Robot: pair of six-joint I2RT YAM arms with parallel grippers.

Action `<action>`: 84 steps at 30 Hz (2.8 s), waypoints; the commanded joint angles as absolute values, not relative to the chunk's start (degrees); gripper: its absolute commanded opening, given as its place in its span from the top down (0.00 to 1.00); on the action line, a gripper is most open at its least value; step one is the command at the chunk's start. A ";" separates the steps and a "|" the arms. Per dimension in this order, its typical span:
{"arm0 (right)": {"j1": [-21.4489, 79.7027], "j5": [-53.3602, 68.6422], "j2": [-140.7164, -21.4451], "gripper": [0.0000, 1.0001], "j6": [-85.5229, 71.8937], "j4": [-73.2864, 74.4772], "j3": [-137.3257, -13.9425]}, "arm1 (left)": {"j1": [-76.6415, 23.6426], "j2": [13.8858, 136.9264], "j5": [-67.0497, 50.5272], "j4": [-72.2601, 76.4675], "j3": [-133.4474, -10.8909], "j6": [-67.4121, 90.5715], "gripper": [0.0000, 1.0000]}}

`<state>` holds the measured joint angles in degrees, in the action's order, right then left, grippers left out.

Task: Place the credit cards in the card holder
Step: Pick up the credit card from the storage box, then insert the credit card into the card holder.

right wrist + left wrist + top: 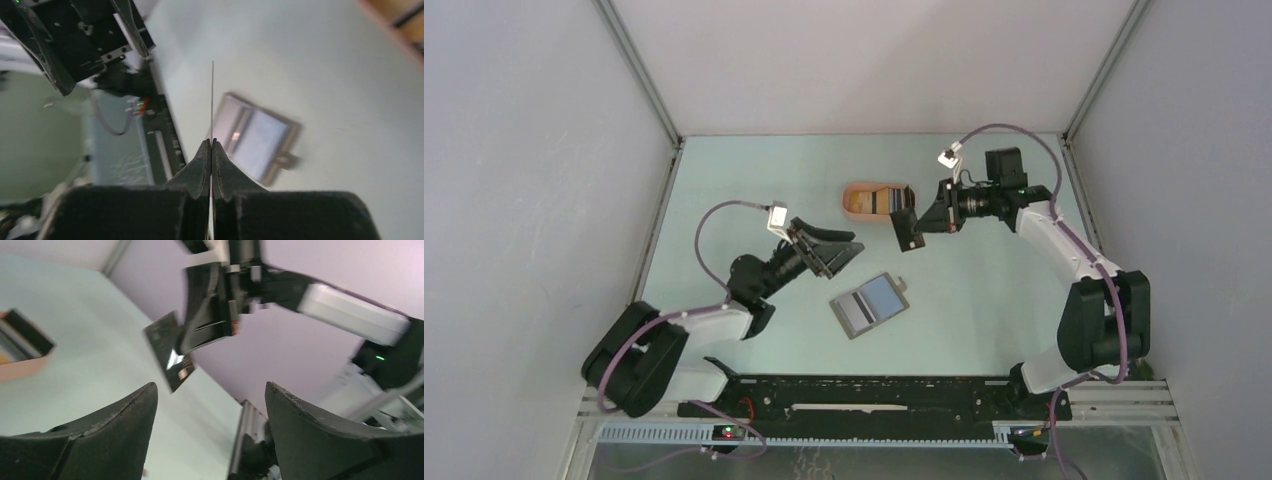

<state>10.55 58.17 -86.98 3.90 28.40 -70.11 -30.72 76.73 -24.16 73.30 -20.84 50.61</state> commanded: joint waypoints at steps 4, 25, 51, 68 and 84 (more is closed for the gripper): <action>17.17 80.89 -90.97 1.00 -9.59 12.52 -66.26 | -36.99 64.03 -14.90 78.07 -11.11 52.12 0.19; 27.51 82.16 -97.38 1.00 7.51 29.42 -73.28 | -37.41 58.10 -18.55 66.77 -9.74 48.78 0.54; 28.88 77.48 -100.35 1.00 15.68 37.83 -76.25 | -37.20 67.66 -17.37 80.09 -6.31 54.83 1.00; 27.61 45.45 -92.35 0.41 25.90 44.17 -77.98 | -37.17 69.72 -6.91 78.49 3.91 61.49 1.00; 33.78 32.87 -107.06 0.58 26.52 48.01 -78.89 | -37.35 89.96 -6.68 80.95 -2.87 65.79 1.00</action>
<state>32.71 35.00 -105.36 25.50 46.26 -77.30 -37.17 86.39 -6.61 77.34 -0.75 63.81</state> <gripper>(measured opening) 0.418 0.011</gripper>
